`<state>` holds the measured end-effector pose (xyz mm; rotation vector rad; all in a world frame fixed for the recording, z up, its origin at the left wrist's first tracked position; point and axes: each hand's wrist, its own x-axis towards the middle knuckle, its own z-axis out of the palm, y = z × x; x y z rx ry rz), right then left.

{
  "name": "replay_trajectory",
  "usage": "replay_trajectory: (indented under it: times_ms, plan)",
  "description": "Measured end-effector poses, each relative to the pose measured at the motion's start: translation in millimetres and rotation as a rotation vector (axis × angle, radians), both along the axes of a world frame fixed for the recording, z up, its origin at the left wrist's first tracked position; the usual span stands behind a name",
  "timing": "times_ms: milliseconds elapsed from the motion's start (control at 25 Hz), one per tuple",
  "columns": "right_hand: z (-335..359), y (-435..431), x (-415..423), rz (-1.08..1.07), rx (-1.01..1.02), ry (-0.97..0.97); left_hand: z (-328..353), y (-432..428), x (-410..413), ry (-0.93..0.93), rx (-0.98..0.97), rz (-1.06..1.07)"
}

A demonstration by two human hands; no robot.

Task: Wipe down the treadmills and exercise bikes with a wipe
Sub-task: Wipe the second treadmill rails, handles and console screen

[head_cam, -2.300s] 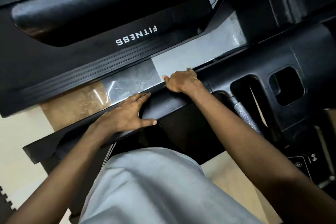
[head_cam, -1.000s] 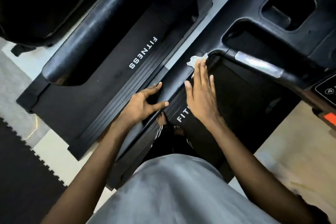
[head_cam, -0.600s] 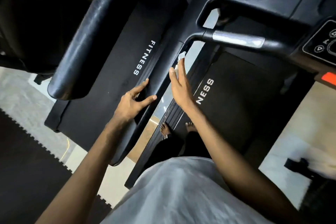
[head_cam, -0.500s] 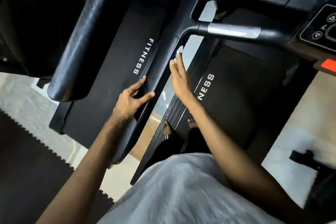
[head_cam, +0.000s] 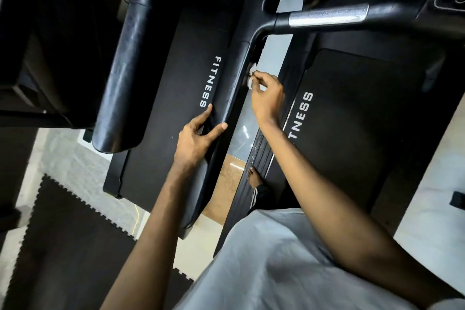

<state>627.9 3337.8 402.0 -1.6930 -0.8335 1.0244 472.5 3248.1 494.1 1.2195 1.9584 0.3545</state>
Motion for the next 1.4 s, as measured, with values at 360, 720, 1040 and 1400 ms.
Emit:
replay_trajectory:
  times_ms: [360, 720, 1040, 1400]
  plan:
    - [-2.6, 15.2, 2.8, -0.029, -0.073, 0.204, 0.2, -0.6, 0.9, 0.026, -0.025, 0.018]
    - [-4.4, -6.0, -8.8, 0.011, 0.001, 0.209, -0.7, -1.5, 2.6, 0.021, -0.025, 0.038]
    - [-7.0, 22.4, -1.6, -0.054, -0.115, 0.249, 2.6, -12.5, 7.3, 0.051, -0.013, 0.041]
    - [16.3, 1.6, 2.8, 0.034, 0.272, 0.069, 5.9, -19.8, 3.0, 0.073, -0.031, 0.016]
